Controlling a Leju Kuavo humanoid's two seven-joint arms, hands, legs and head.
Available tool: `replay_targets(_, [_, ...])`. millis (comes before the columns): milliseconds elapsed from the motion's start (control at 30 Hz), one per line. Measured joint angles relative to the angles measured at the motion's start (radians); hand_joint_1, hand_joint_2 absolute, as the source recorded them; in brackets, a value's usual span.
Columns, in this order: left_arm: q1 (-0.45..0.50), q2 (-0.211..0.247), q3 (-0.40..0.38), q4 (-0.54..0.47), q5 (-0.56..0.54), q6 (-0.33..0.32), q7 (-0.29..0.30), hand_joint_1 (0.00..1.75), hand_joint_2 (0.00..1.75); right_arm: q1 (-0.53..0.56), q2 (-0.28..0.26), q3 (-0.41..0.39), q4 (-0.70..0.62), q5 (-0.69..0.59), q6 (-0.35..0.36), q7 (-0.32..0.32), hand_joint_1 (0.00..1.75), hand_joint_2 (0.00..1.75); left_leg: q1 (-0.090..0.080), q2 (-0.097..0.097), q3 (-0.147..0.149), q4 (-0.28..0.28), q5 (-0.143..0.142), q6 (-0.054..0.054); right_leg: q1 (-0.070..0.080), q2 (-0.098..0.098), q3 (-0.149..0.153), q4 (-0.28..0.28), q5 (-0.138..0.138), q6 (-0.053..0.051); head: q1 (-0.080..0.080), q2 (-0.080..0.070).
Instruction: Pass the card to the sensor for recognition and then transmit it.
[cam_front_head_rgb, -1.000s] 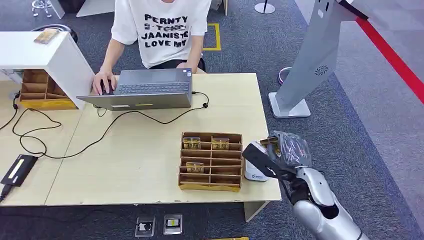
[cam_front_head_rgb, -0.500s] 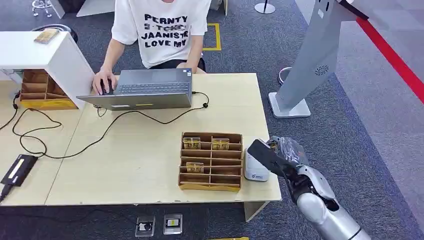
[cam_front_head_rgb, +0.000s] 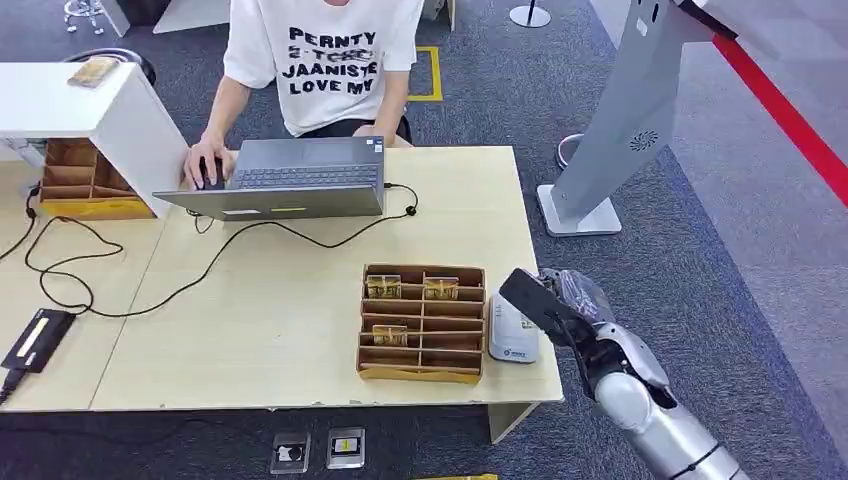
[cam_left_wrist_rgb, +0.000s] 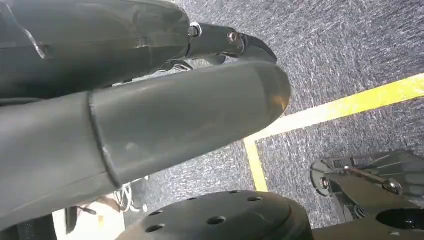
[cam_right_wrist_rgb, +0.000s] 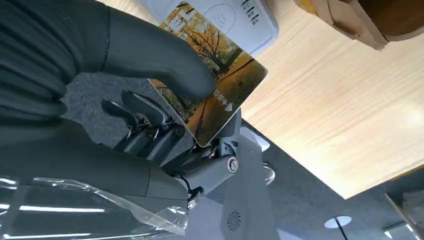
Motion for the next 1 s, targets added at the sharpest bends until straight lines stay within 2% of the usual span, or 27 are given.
replay_targets(333, [-0.001,0.000,0.000,0.000,-0.008,0.000,0.000,0.00,0.00,-0.034,0.014,0.033,0.069,-0.011,0.031,-0.022,1.75,1.75,0.000,0.000,0.000,0.000,0.000,0.000,0.000,0.000,0.000,0.000,0.000,0.000,0.000,0.000])
replay_targets(1000, [-0.001,0.000,0.000,0.000,-0.010,0.000,0.000,0.00,0.00,-0.077,0.065,0.092,0.235,-0.061,0.040,-0.065,1.75,1.75,0.000,0.000,0.000,0.000,0.000,0.000,0.000,0.000,0.000,0.000,0.000,0.000,0.000,0.000])
